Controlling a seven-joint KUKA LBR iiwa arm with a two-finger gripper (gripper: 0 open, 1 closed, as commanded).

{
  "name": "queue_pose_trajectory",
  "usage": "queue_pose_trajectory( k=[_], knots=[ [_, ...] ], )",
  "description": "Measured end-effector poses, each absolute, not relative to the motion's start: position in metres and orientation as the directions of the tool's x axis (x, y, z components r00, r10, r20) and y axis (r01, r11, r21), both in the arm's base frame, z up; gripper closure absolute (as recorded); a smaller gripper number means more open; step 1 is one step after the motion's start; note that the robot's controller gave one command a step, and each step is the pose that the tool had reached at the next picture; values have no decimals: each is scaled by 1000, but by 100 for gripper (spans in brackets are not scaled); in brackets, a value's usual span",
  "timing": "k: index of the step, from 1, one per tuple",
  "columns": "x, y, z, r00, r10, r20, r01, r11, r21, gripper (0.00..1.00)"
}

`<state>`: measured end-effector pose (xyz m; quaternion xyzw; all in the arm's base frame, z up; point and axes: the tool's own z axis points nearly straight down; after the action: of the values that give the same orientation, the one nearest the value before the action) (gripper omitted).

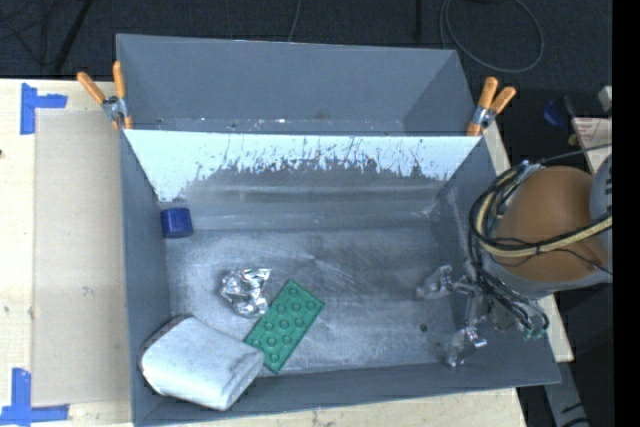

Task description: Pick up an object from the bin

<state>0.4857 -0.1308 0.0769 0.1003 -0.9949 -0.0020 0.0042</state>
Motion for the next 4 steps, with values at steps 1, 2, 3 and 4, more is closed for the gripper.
queue_pose_trajectory(
  k=[1, 2, 3, 4],
  knots=[
    [502, 0, 99, -946, -324, -3, -324, 946, 4, 0],
    [534, 25, 73, -1000, 8, 2, 8, 1000, -2, 0],
    [534, 11, 121, -969, 249, -2, 249, 969, 0, 0],
    [505, 39, 72, -978, 207, -10, 207, 978, 0, 0]
  ],
)
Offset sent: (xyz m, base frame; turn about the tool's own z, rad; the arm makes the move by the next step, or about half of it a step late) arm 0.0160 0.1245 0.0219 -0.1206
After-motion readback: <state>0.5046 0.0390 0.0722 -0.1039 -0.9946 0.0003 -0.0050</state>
